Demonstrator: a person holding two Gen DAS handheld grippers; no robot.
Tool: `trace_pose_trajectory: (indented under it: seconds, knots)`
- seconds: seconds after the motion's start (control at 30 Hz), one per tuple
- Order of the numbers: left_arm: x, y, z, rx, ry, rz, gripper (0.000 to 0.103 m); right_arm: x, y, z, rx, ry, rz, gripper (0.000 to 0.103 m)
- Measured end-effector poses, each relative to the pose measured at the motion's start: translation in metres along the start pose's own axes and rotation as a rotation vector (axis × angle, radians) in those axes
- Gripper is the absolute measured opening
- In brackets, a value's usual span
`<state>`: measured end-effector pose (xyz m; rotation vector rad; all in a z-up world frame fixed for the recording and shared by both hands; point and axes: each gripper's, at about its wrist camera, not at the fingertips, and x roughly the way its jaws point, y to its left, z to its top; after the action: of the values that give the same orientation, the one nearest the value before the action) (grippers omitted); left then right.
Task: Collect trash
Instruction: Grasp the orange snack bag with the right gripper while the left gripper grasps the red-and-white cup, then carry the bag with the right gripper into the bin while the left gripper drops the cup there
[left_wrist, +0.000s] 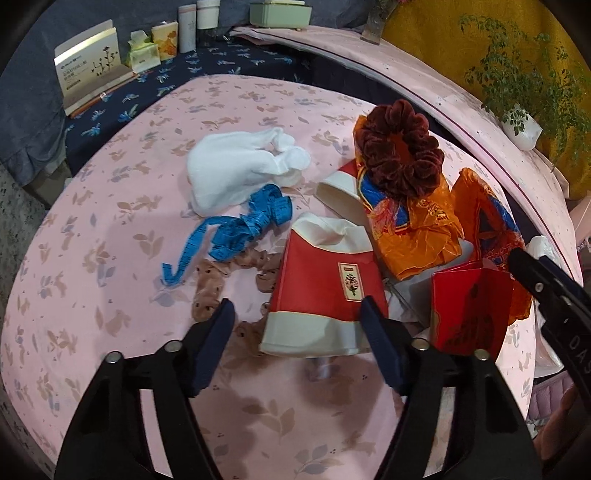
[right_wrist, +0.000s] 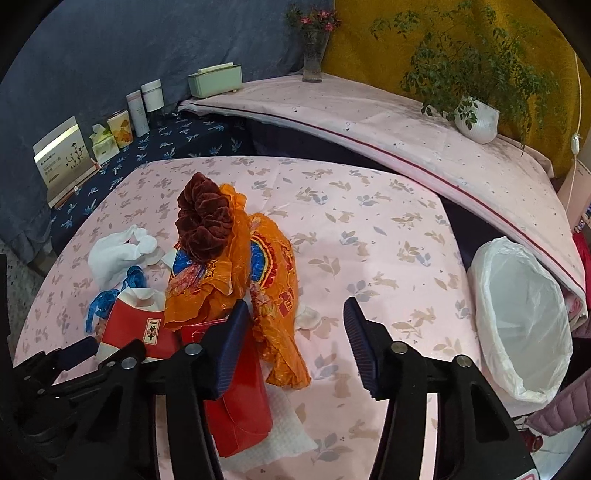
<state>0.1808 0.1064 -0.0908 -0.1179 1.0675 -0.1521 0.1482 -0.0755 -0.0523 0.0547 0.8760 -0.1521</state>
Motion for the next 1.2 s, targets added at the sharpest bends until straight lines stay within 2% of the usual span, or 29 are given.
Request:
trace_pose_trajectory:
  seconds: [0.07, 0.1, 0.17, 0.3, 0.37, 0.73, 0.93, 1.2]
  knots:
    - [0.003, -0.002, 0.0, -0.004, 0.009, -0.014, 0.052, 0.006, 0.003, -0.002, -0.005, 0.012, 0.003, 0.04]
    - [0.003, -0.003, 0.0, -0.007, 0.012, -0.018, 0.051, 0.008, 0.004, -0.003, -0.008, 0.017, 0.004, 0.029]
    - [0.0, -0.004, 0.0, -0.01, -0.003, -0.006, 0.043, 0.012, 0.003, -0.005, -0.005, 0.035, 0.018, 0.018]
    - [-0.009, -0.006, 0.003, -0.008, -0.018, -0.015, 0.034, 0.011, -0.004, -0.009, 0.019, 0.042, 0.042, 0.009]
    - [-0.014, -0.008, 0.003, -0.001, -0.025, -0.016, 0.029, 0.007, -0.009, -0.011, 0.028, 0.034, 0.043, 0.009]
    - [-0.064, -0.042, 0.005, 0.057, -0.12, -0.047, 0.028, -0.043, -0.054, -0.007, 0.091, -0.061, 0.012, 0.008]
    - [-0.094, -0.084, 0.009, 0.119, -0.178, -0.087, 0.028, -0.068, -0.086, -0.005, 0.137, -0.11, -0.006, 0.008]
    - [-0.114, -0.158, 0.006, 0.22, -0.222, -0.145, 0.028, -0.092, -0.137, -0.011, 0.194, -0.155, -0.057, 0.008]
